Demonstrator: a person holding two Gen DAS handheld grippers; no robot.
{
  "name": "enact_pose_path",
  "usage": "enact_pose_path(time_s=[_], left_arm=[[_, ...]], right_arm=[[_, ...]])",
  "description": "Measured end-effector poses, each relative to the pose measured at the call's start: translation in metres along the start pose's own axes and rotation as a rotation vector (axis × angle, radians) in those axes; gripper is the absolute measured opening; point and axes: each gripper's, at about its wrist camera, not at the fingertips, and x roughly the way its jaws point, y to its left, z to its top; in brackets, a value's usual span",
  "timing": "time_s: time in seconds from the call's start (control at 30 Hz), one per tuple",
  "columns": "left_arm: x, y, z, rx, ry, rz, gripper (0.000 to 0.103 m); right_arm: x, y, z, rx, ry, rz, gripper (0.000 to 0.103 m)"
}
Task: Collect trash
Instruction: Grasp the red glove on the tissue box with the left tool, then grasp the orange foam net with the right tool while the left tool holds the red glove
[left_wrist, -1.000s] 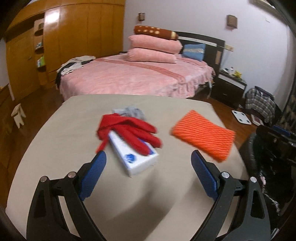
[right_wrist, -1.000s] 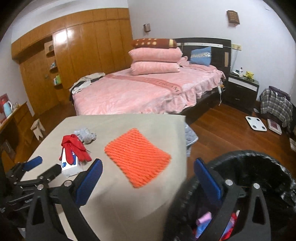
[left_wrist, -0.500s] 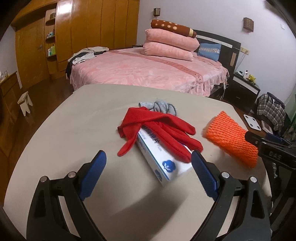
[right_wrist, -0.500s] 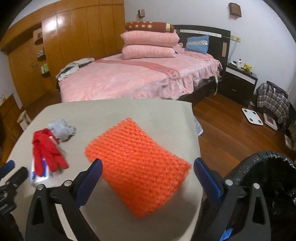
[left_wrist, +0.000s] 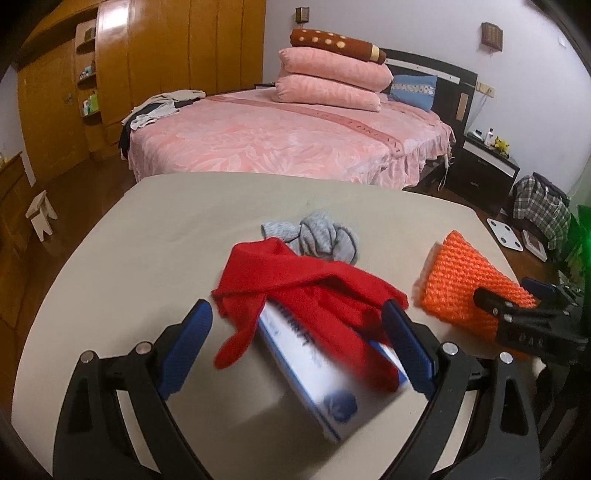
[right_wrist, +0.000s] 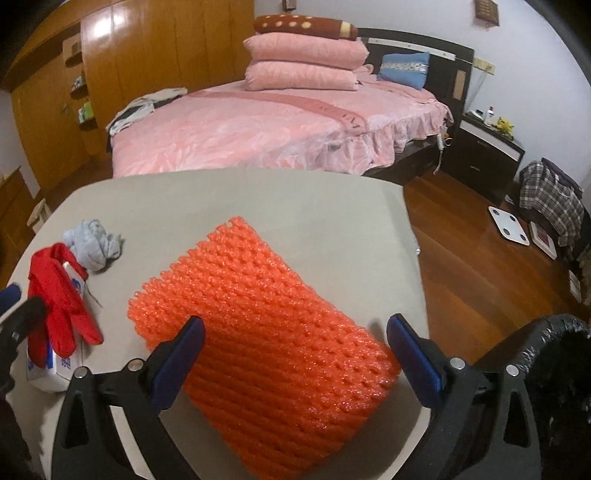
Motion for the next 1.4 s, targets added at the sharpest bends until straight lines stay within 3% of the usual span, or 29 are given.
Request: enact_pose_path(time_s=[0.1,0.17,0.37,0.47,0.6,0.7,0.9,1.4], left_arm=[[0.008,-0.001,0.003,0.001,0.013,-0.006,0.09],[0.013,-0.004,0.005,0.004,0.023,-0.009,0.089],[0.023,-0.007,0.003,0.0,0.042,-0.022,0.069],[0.022,-0.009,0.003,-0.002,0.032,-0.023,0.062],[0.017,-0.012,0.002,-0.005,0.011,-0.005,0.055],[0.006,-0.01,0.005,-0.019,-0.026,-0.003,0.03],[-0.012,-0.006,0.001,-0.028,-0.042,-0.036,0.014],[-0.064,0.006,-0.06,-0.024,-0.008,-0.038,0.011]], right_arm=[[-0.001,0.003,-0.003,-0.016,-0.004,0.023,0.09],[-0.002,0.006,-0.005,-0.029,-0.008,0.037,0.079],[-0.009,0.02,-0.011,-0.065,-0.033,0.071,0.047],[-0.012,0.026,-0.013,-0.072,-0.041,0.094,0.038],[-0.02,0.032,-0.016,-0.082,-0.056,0.12,0.035],[-0.027,0.036,-0.02,-0.087,-0.074,0.129,0.035],[-0.04,0.039,-0.031,-0.083,-0.078,0.151,0.035],[-0.061,0.037,-0.061,-0.096,-0.044,0.155,0.035]])
